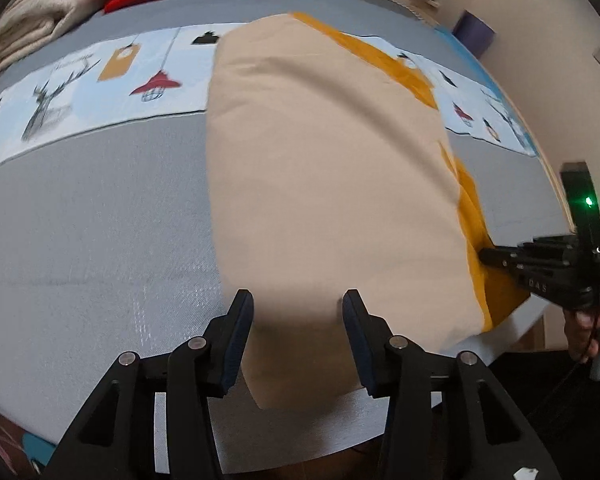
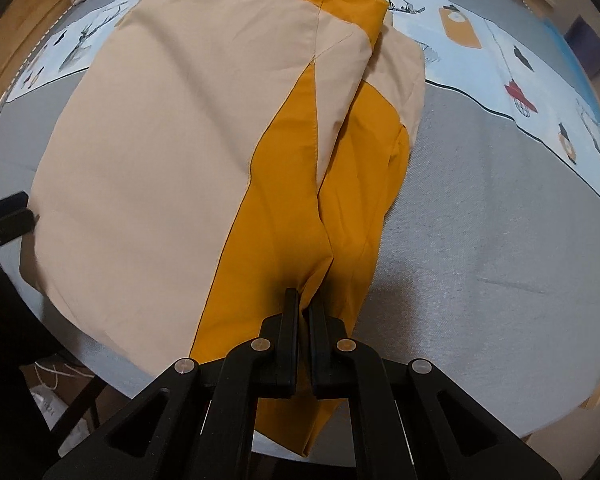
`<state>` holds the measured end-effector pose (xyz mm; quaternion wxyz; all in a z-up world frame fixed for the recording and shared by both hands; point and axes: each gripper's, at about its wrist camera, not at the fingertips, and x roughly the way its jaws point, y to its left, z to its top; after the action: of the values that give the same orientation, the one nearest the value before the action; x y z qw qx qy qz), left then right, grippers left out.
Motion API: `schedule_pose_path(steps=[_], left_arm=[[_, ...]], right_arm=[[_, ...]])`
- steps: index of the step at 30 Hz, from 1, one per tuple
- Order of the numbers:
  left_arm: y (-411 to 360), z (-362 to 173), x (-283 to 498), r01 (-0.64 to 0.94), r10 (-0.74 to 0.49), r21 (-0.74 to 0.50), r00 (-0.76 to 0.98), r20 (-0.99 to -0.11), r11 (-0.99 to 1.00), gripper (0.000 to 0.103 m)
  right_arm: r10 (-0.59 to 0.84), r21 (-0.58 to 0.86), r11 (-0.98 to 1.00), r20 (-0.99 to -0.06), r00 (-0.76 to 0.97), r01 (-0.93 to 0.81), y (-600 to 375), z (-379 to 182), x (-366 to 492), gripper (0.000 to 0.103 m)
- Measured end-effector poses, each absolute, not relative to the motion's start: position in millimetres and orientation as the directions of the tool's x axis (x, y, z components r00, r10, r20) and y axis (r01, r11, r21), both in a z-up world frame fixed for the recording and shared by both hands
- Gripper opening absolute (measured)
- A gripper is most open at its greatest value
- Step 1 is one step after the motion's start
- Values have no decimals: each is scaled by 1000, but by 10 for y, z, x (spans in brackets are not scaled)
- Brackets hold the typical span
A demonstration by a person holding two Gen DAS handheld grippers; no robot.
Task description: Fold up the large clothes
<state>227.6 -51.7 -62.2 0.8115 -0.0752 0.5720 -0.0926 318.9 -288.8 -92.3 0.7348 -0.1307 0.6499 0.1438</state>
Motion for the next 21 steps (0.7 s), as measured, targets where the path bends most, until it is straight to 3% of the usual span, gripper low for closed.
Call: schedule_pose_path(steps=[3, 13, 21], left_arm=[[-556, -853, 2281, 61, -171, -161, 248, -954, 985, 46], [-540, -827, 2273, 36, -185, -182, 245, -952, 983, 47], [-563, -482, 2291, 85, -185, -166, 355, -916, 983, 47]], right_arm=[[14, -32, 923, -993, 116, -384, -2887, -937, 3167, 3], [-33, -79, 915, -992, 124, -395, -2892, -939, 3063, 2], [-32, -87, 912, -989, 141, -401, -2913, -893, 3010, 2]])
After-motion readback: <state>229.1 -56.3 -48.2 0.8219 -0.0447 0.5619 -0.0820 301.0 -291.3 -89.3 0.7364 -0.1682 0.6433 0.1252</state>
